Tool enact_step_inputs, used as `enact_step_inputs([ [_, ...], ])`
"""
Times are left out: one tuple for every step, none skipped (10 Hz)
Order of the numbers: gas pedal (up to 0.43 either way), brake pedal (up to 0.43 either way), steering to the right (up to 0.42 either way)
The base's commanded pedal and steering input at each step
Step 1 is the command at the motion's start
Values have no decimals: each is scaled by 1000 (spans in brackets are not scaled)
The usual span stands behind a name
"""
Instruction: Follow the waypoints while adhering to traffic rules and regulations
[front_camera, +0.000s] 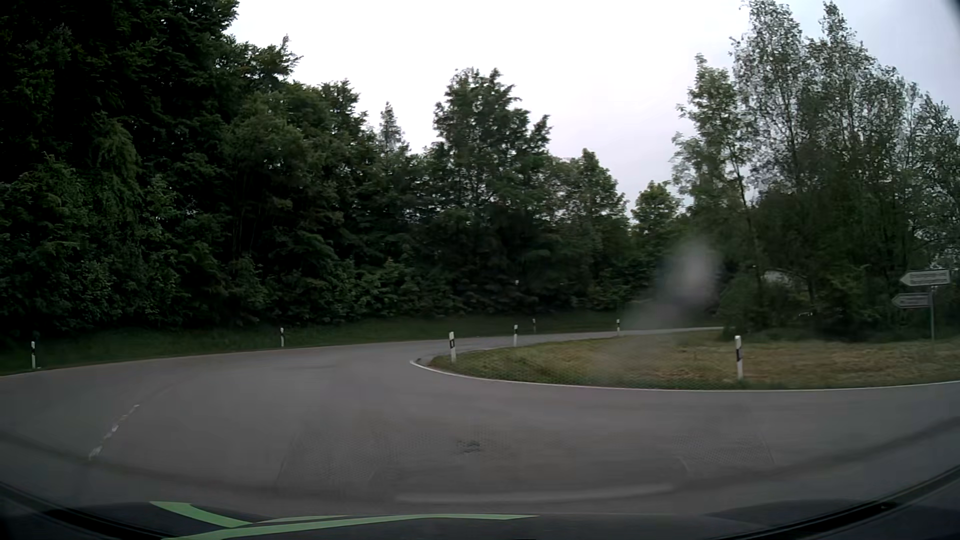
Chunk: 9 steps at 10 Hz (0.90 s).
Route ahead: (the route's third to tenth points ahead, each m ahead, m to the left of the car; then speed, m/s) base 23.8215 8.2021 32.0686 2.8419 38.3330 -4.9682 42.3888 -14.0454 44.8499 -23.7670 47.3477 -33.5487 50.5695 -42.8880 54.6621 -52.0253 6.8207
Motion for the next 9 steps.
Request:
enact_step_inputs([
  [110,0,-231],
  [118,0,-221],
  [118,0,-210],
  [118,0,-199],
  [118,0,-184],
  [118,0,-162],
  [118,0,-141],
  [118,0,-115],
  [118,0,-90],
])
